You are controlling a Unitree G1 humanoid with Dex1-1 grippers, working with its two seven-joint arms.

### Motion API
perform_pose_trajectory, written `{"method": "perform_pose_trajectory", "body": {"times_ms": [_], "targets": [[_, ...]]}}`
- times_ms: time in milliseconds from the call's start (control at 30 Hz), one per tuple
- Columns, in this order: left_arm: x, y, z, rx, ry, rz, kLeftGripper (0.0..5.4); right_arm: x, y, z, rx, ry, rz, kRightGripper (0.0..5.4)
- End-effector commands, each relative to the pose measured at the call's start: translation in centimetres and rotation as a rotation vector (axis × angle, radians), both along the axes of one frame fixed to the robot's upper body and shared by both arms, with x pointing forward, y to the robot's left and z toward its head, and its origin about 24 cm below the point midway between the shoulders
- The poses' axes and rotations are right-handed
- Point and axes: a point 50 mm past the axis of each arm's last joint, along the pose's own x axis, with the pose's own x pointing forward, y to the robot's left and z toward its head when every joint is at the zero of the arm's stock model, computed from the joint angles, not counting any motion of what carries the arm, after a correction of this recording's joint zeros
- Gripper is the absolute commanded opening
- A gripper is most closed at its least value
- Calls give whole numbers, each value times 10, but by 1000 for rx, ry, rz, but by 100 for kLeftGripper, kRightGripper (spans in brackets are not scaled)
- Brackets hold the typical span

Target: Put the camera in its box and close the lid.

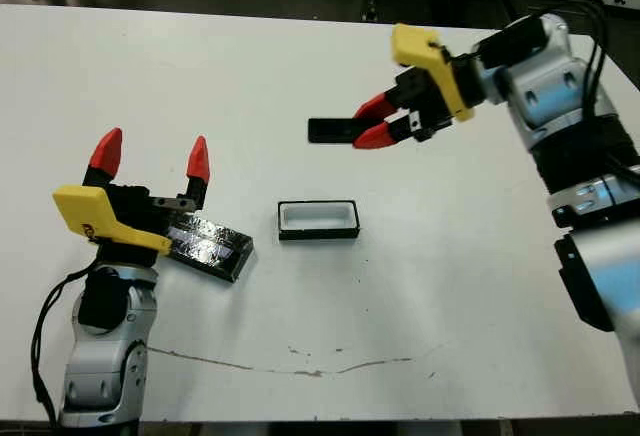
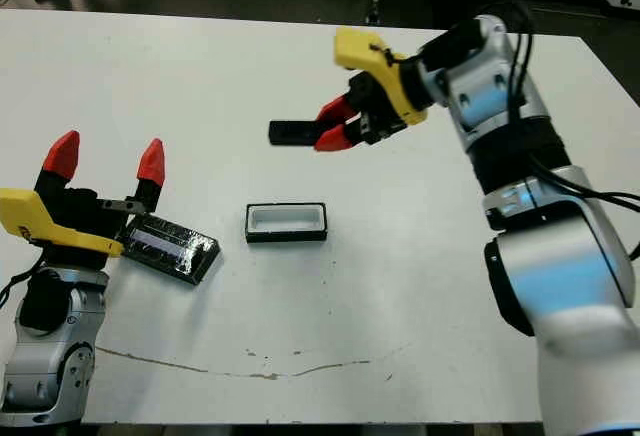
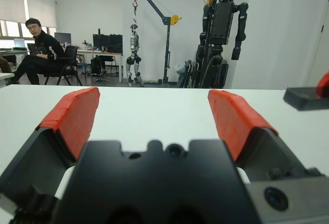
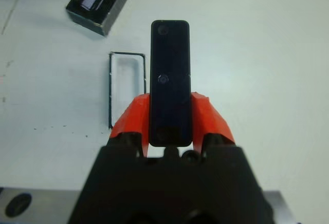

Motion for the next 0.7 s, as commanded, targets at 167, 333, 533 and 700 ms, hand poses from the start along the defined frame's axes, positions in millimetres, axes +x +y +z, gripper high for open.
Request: {"method": "perform_pose_trajectory", "body": {"times_ms": [167, 333, 533, 700], "targets": [[0, 0, 0, 15, 5, 2, 540, -7, 9, -25, -48, 75, 42, 165], [0, -1, -1, 10, 10, 3, 540, -10, 12, -35, -70, 85, 63, 165], [0, -2, -2, 3, 12, 2, 540, -13, 13, -47, -101, 103, 69, 165], [0, -2, -3, 3, 18, 7, 540, -14, 13, -54, -149, 95, 48, 165]]}}
